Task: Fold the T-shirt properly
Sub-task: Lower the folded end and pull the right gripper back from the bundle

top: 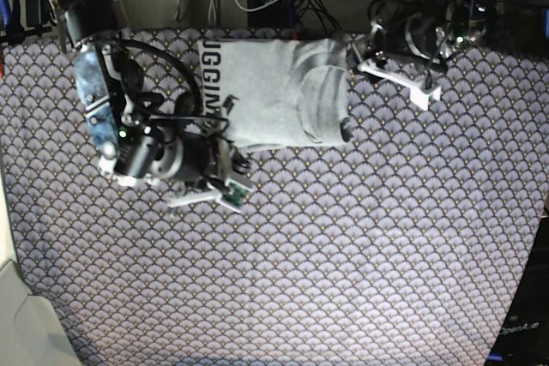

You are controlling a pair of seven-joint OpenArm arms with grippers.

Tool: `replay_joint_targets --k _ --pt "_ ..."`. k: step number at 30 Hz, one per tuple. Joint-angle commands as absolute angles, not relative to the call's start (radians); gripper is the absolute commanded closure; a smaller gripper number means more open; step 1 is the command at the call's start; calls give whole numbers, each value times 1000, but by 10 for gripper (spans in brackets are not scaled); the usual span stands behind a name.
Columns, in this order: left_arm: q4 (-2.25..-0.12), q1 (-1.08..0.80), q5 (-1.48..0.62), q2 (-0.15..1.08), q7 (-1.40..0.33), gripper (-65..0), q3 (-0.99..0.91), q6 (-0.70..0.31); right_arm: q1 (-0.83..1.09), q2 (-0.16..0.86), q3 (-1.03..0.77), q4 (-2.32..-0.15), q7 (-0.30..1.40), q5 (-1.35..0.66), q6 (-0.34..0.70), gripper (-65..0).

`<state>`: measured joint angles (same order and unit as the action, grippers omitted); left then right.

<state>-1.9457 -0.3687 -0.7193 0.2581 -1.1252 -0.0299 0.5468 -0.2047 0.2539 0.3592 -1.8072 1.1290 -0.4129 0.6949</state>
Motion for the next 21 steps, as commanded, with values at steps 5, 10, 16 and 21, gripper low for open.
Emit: replay_joint_targets --k 5,10,16,21 --pt "-1962 -332 -739 222 -1122 -354 -33 547 -188 255 303 -1828 1107 -433 698 0" --pt "-1956 -329 -733 222 -1121 -522 -36 547 -177 271 286 -1828 1107 -433 698 0" --pt "-1957 -325 -737 228 -1121 -558 -38 547 -177 272 285 -1828 1109 -433 698 0" --pt "-1914 -317 -731 219 -1119 -558 -31 545 -166 271 285 -1828 1122 -433 698 0"
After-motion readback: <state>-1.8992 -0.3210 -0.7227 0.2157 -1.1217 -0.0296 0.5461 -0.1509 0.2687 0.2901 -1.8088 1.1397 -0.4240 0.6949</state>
